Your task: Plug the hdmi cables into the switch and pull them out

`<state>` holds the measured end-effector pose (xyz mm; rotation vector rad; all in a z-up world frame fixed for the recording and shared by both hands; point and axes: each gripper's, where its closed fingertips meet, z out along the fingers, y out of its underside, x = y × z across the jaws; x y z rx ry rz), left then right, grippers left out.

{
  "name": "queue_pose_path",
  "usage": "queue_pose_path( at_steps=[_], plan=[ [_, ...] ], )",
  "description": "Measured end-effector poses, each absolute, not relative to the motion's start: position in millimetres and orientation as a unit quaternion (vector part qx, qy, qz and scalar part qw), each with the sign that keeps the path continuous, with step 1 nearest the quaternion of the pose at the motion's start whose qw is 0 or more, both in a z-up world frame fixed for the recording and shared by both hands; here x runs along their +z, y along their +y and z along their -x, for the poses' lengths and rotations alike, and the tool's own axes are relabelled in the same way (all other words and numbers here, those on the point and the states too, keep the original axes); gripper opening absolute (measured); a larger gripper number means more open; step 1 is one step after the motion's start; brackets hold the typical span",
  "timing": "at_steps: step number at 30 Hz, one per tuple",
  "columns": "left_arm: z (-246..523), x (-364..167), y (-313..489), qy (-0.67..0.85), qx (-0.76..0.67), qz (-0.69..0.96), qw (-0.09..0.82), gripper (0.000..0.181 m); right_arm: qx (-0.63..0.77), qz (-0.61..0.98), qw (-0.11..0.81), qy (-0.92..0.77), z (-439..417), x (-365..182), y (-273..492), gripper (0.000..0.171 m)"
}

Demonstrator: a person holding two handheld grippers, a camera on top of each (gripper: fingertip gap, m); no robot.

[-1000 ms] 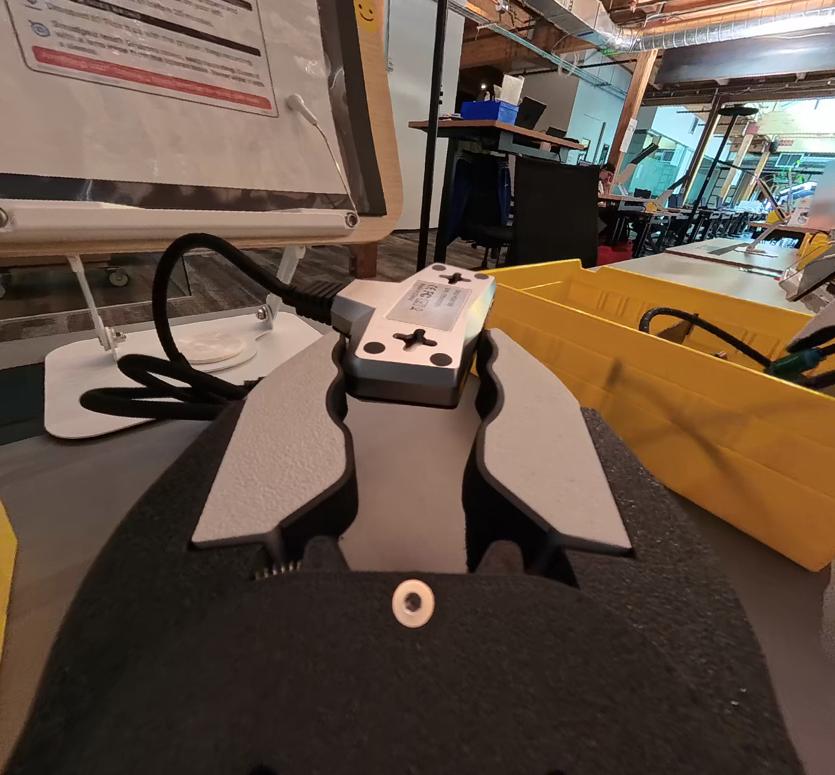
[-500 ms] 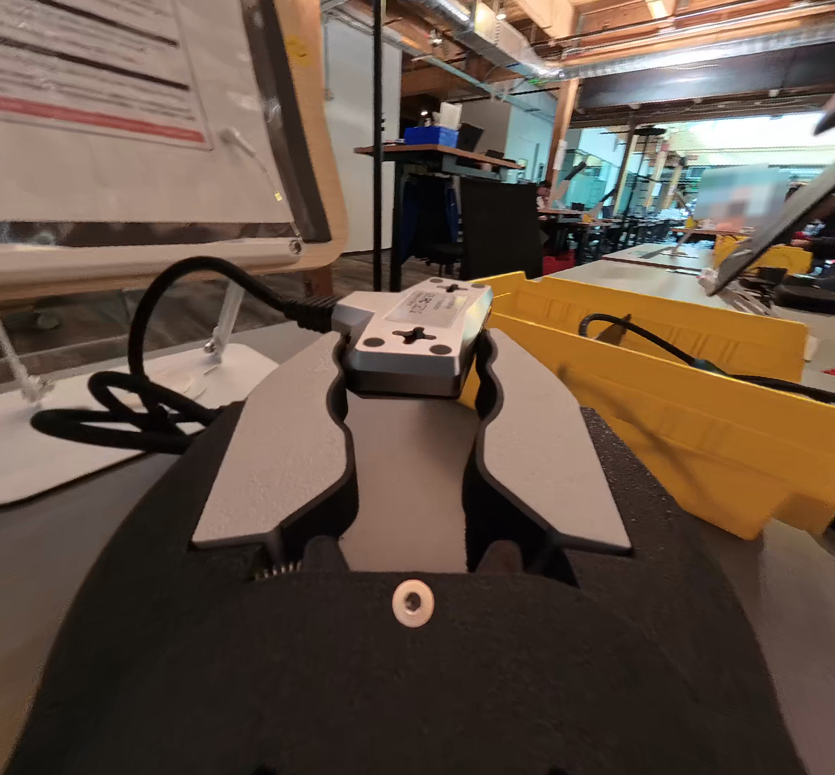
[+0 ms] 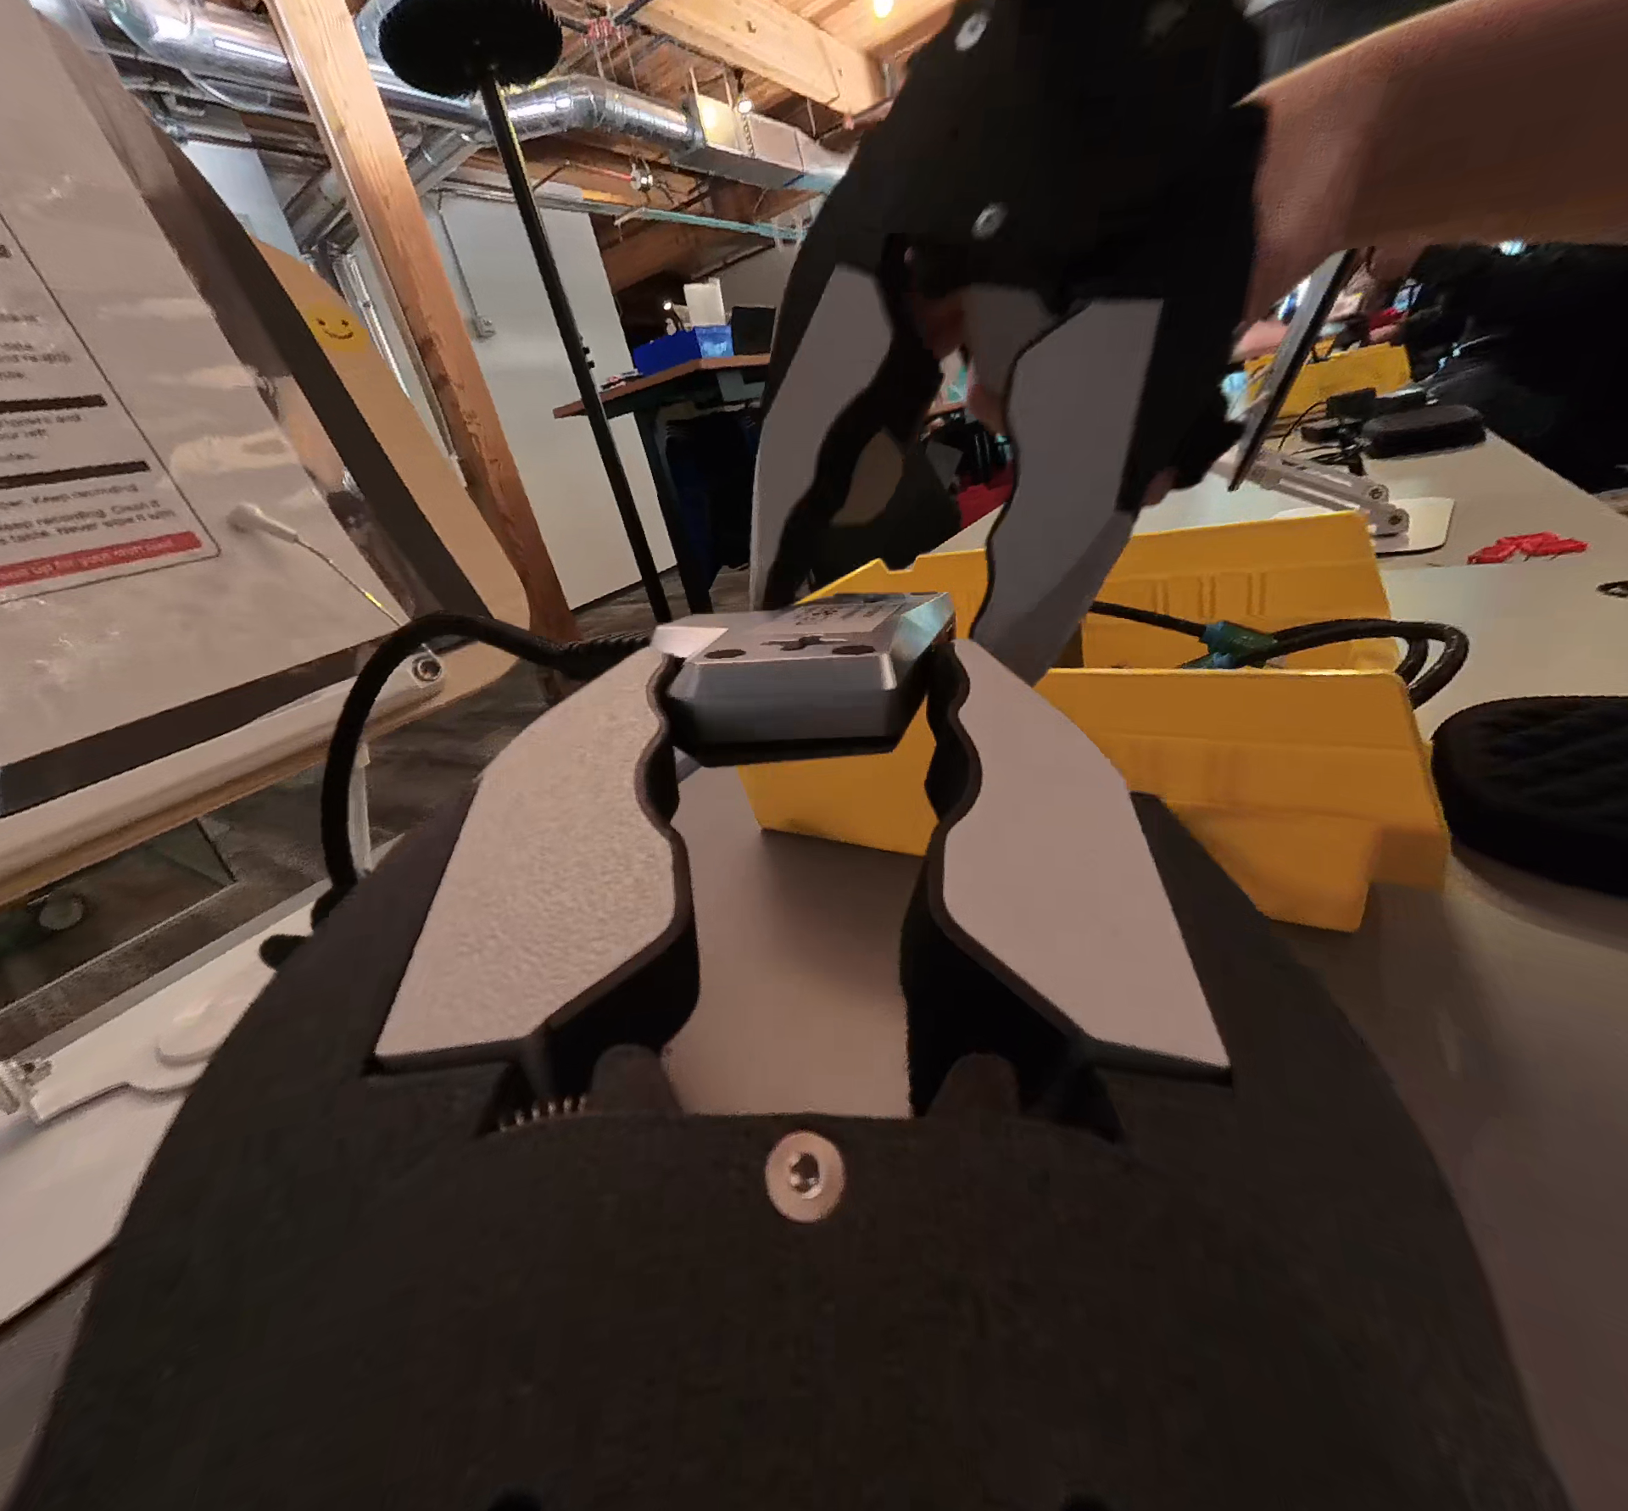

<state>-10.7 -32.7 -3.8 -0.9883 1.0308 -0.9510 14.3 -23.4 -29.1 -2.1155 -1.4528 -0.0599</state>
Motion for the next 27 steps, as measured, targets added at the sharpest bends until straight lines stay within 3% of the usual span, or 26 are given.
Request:
queue_pose_path(
  at_steps=[2, 7, 9, 16, 17, 19, 20, 27],
  plan=[
    [11, -1, -34, 0.457, -0.421, 0.429, 0.656, 0.054, 0.002, 0.792, 0.261, -0.552, -9, -32, -25, 0.057],
    [13, -2, -30, 0.437, -0.437, 0.432, 0.657, 0.056, -0.026, 0.786, 0.237, -0.570, -13, -30, -22, 0.055],
    [17, 1, -24, 0.414, -0.420, 0.431, 0.683, 0.068, -0.064, 0.776, 0.230, -0.584, -18, -24, -20, 0.055],
    [21, -3, -12, 0.394, -0.383, 0.445, 0.707, 0.076, -0.179, 0.757, 0.208, -0.594, -48, 37, -20, 0.053],
    [22, -4, -10, 0.392, -0.382, 0.447, 0.707, 0.076, -0.187, 0.757, 0.211, -0.589, -52, 51, -22, 0.051],
    [23, -5, -7, 0.389, -0.380, 0.453, 0.707, 0.076, -0.221, 0.747, 0.233, -0.582, -60, 85, -25, 0.025],
    [23, -6, -6, 0.388, -0.378, 0.455, 0.707, 0.076, -0.238, 0.744, 0.236, -0.578, -67, 102, -28, 0.021],
    [24, -8, -2, 0.379, -0.390, 0.464, 0.699, 0.070, -0.254, 0.780, 0.199, -0.536, -100, 102, -57, 0.022]
  ],
)
